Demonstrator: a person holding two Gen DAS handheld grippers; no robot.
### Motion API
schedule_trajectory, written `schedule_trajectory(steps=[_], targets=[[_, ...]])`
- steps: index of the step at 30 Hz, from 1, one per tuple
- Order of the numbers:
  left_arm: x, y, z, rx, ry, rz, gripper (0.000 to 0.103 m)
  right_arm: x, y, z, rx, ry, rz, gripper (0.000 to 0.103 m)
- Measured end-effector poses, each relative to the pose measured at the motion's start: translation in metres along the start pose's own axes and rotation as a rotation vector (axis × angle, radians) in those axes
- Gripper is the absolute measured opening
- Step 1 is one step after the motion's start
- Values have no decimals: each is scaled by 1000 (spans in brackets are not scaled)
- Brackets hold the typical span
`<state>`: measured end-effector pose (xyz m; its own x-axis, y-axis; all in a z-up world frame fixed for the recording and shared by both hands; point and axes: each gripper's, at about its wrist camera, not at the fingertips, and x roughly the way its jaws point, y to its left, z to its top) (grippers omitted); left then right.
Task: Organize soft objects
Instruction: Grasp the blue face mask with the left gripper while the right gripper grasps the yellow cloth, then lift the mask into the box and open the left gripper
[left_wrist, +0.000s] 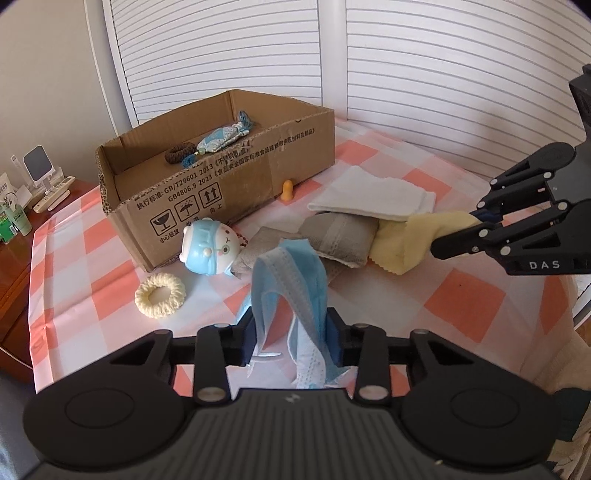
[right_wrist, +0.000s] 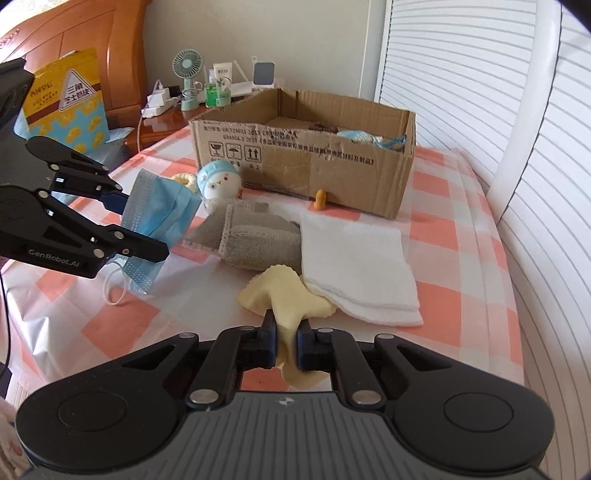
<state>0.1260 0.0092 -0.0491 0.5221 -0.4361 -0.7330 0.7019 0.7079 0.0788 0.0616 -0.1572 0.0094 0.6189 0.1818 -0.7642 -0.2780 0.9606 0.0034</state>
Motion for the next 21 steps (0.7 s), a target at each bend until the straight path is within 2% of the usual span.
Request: schedule_trajectory(steps=[11,21], targets=[[-19,-4,4,16,-7,14,33,-30,-1,24,-54,-75,15,11],[-40,1,22,20,-20,5,33,-44,-8,48,-82,-126,17,11]])
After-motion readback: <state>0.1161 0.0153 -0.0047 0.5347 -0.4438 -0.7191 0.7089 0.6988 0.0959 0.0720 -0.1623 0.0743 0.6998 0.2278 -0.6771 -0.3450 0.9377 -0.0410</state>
